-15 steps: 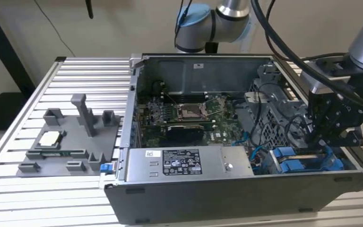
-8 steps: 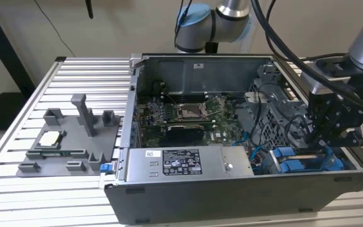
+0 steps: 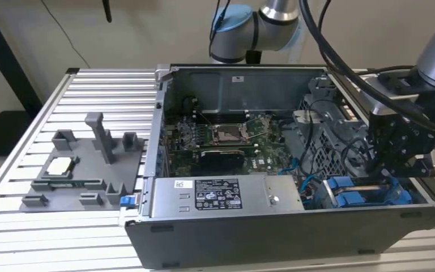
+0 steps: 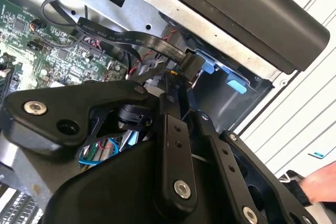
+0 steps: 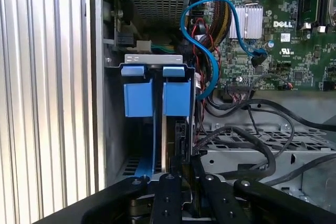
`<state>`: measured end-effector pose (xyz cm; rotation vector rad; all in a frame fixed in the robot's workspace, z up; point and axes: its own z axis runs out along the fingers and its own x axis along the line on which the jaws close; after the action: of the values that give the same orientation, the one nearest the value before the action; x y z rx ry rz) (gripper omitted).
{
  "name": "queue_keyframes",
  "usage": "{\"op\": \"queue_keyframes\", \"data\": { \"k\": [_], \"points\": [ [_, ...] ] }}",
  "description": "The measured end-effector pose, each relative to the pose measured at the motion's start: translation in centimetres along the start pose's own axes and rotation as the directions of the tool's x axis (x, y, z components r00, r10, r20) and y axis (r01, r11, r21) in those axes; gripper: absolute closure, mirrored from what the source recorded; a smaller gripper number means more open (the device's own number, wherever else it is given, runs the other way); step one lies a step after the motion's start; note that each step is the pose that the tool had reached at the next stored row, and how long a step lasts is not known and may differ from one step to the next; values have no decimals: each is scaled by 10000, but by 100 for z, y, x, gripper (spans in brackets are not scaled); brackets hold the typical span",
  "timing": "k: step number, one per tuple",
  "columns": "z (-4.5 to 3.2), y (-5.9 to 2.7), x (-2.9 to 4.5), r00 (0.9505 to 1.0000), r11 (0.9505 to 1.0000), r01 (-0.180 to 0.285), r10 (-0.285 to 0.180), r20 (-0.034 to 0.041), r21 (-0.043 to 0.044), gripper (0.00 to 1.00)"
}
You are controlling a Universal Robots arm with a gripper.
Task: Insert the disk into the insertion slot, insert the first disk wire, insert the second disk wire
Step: 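Insert the first disk wire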
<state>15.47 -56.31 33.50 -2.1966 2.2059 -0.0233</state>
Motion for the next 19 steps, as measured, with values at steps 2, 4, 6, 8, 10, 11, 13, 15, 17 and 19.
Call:
{"op": "queue_keyframes", "data": {
  "k": [2,4,6,8,10,11,13,15,17,19],
  "points": [
    [21,1,0,10000,10000,-3,3,-2,0,81],
    [26,1,0,10000,10000,-4,4,7,-1,81],
    [26,1,0,10000,10000,-5,5,16,-1,80],
    [1,0,0,10000,10000,-5,5,22,-3,73],
    [-52,-1,-1,10000,10000,-6,6,18,-5,73],
    [-89,-2,-1,10000,10000,-5,5,17,-5,73],
    [-161,-5,-2,10000,10000,-5,5,19,-5,73],
    [-215,-6,-3,10000,10000,-5,5,24,-5,73],
    [-264,-8,-6,10000,10000,-6,6,33,-5,73],
    [-291,-9,-13,10000,10000,-7,7,82,-5,73]
  ]
}}
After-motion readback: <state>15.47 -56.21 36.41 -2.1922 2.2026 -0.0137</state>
